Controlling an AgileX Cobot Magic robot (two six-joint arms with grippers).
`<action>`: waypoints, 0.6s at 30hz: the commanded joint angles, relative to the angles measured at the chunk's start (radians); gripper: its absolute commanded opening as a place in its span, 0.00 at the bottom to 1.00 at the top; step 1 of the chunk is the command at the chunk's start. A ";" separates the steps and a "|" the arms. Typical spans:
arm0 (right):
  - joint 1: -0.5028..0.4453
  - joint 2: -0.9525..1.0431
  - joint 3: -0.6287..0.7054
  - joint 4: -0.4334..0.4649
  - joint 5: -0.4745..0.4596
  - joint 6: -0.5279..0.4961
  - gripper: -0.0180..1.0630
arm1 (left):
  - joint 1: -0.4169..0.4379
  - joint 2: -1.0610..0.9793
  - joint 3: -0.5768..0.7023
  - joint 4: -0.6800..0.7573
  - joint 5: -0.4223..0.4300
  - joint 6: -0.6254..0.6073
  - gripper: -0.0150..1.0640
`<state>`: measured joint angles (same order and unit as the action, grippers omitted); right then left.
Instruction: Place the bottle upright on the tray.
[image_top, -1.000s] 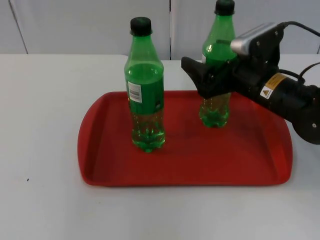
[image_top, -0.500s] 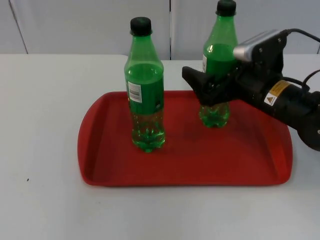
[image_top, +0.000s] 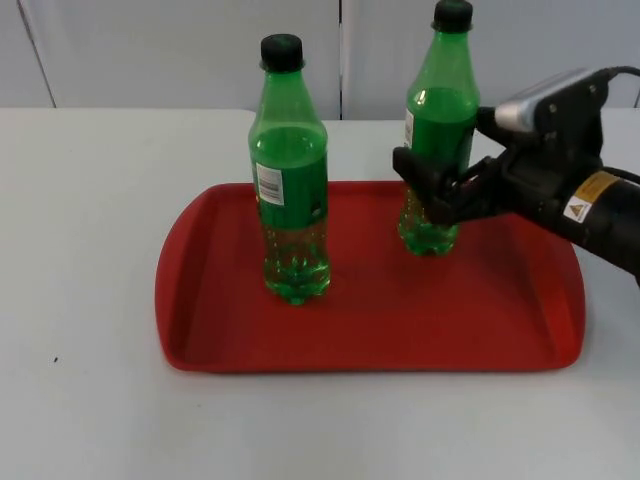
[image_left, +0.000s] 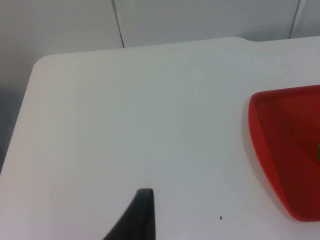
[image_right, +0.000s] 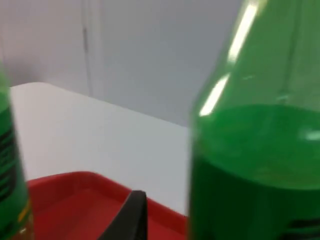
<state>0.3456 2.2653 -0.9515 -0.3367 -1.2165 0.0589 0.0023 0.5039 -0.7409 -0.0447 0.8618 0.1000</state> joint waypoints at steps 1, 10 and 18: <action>-0.004 -0.036 0.034 0.036 -0.005 -0.007 0.99 | 0.000 -0.005 0.003 0.004 -0.008 -0.005 0.99; -0.004 -0.158 0.192 -0.013 -0.005 -0.005 0.99 | 0.000 -0.005 0.003 0.004 -0.008 -0.005 0.99; -0.002 -0.340 0.270 -0.081 0.289 0.050 0.99 | 0.000 -0.005 0.003 0.004 -0.008 -0.005 0.99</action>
<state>0.3417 1.9641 -0.6956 -0.4090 -0.9979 0.0907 0.0023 0.5039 -0.7409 -0.0447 0.8618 0.1000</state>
